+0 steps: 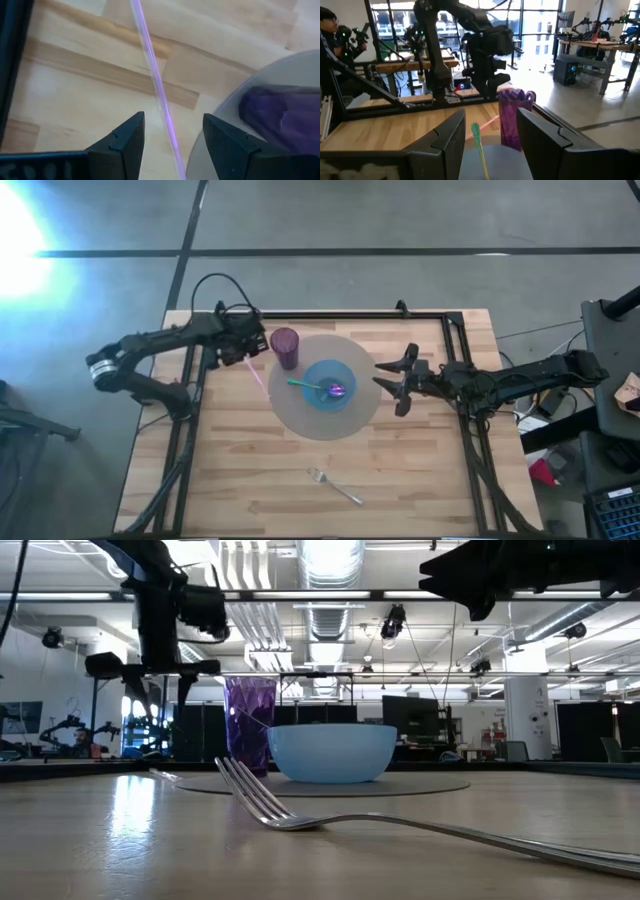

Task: Pick & Place Utensil
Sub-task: Put the violet straw into the violet cup on the gray mat

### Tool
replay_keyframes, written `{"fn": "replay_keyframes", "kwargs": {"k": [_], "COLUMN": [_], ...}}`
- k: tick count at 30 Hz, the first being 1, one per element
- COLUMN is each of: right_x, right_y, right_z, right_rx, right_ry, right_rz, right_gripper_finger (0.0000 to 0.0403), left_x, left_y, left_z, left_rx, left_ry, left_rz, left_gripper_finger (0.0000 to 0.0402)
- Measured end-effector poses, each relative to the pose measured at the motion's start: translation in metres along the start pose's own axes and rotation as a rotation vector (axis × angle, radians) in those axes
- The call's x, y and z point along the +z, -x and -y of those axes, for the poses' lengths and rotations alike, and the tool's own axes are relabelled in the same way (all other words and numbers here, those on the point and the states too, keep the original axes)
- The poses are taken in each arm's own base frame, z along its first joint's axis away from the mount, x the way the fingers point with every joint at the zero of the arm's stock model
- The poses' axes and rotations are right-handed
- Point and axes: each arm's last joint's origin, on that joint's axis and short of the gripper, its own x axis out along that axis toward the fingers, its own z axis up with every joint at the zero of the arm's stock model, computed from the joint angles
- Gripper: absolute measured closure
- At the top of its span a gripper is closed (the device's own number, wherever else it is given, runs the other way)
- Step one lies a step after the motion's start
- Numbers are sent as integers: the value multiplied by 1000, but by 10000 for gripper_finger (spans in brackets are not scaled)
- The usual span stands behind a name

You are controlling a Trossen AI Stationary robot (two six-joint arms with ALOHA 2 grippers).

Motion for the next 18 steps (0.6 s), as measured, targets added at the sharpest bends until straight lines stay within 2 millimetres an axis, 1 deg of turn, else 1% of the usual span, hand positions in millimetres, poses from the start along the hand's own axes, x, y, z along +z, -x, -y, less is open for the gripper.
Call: {"fn": "replay_keyframes", "kwargs": {"k": [6, 13, 18], "right_x": [-2, -2, -2], "right_y": [0, 0, 0], "right_z": [0, 0, 0], "right_rx": [-1, -1, -1], "right_ry": [-10, -13, -11], "right_rz": [-22, -18, -17], "right_gripper_finger": [229, 232, 227], "left_x": [8, 20, 28], "left_y": [-5, 0, 1], "left_z": [4, -3, -7], "left_rx": [15, -3, -6], "left_ry": [-8, 45, 85], "left_rz": [-29, -20, -28], "left_gripper_finger": [210, 210, 210]}}
